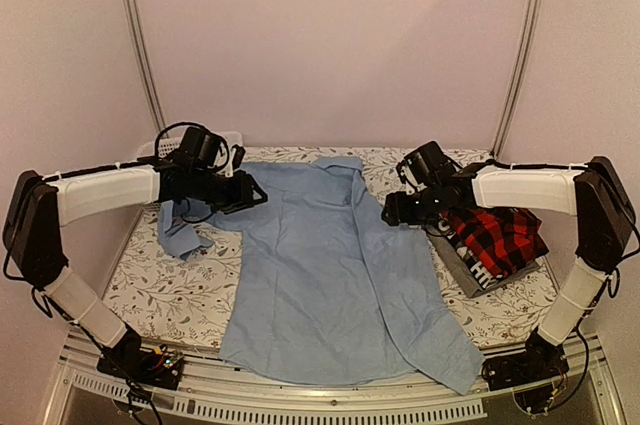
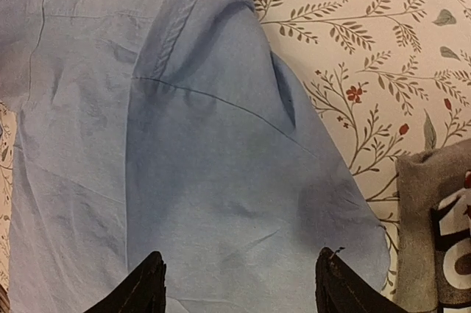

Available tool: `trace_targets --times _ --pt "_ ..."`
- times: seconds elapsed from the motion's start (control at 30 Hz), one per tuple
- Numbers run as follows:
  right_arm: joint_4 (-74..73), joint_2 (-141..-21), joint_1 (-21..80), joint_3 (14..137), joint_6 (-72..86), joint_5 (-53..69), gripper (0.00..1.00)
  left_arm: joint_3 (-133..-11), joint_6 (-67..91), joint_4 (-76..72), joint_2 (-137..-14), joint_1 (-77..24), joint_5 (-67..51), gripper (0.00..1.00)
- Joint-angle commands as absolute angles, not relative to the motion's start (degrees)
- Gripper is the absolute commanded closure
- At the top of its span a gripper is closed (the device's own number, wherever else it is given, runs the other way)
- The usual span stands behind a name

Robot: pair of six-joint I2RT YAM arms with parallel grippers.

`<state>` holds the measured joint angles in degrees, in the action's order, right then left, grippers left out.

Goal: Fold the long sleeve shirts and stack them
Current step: Smooth out the flattened shirt at the center of the board.

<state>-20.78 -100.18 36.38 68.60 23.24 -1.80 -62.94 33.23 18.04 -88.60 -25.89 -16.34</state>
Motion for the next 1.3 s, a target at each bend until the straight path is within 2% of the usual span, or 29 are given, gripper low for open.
trace_targets --times 0.0,0.27,0.7,0.93,1.27 --pt "-15.0 -93.8 36.3 62.2 30.2 -6.3 0.32 -57.1 38.3 9.0 -89.8 -30.1 -19.1 0.62" --pt "-7.9 -96.5 32.2 56.1 34.6 -4.1 0.27 -49.7 42.4 3.1 -95.0 -34.2 -18.9 0.63" --pt "-1.6 -97.8 24.7 48.4 38.6 -1.2 0.17 -40.0 43.6 3.3 -94.0 -34.0 -14.8 0.64" --pt "-0.6 -97.9 21.1 47.1 38.2 -0.6 0.12 -37.2 44.2 3.7 -92.2 -34.0 -13.7 0.64" --pt "-2.0 -97.8 18.1 48.7 35.6 -0.6 0.11 -34.1 45.2 4.5 -88.6 -34.1 -12.9 0.64"
